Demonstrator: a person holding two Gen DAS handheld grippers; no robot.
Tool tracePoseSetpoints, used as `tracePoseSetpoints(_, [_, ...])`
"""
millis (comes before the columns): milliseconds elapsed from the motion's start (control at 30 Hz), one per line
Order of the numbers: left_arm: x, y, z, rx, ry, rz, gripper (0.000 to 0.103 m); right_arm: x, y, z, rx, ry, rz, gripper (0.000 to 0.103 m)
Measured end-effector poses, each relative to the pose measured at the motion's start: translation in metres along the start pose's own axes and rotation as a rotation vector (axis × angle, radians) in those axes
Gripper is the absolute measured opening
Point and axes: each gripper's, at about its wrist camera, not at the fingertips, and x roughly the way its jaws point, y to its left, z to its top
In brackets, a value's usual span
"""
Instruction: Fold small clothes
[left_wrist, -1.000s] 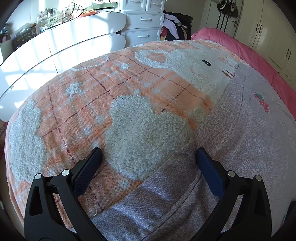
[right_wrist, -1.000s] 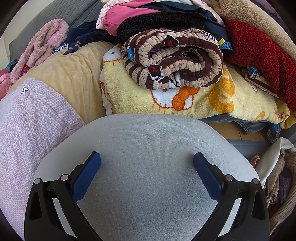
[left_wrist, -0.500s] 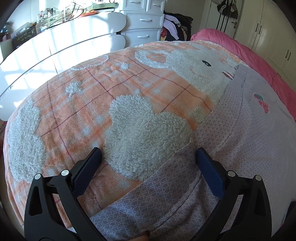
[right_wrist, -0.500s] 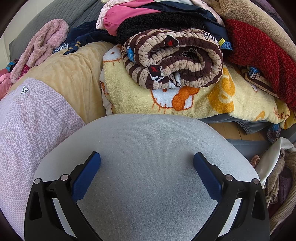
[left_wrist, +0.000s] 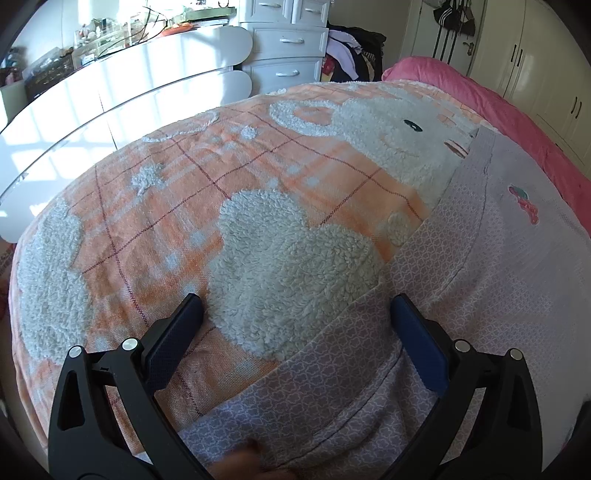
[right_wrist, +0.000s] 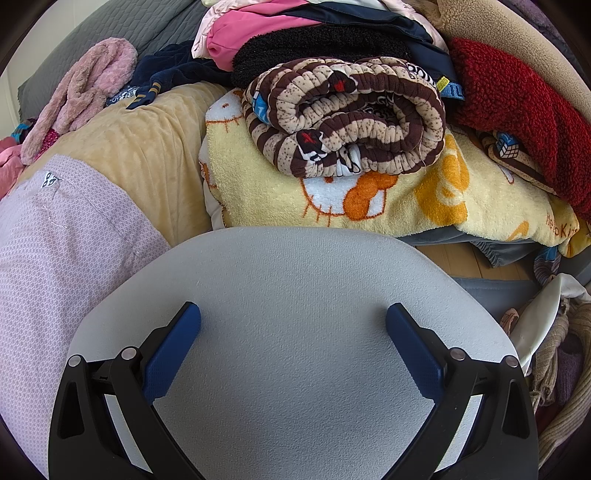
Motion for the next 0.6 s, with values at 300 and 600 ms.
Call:
tracePoseSetpoints(300, [0.0001,-0.0001,0.0011,-0.004,0.003,-0.004,0.095,0.0000,0.0000,0.0000,0.000,0.000,0.000,0.099])
tracePoseSetpoints(600, [-0.0001,0.0000,0.0011,-0.003,0.003,-0.003,0.095,0.0000,0.0000,0.0000,0.000,0.000,0.000,0.099])
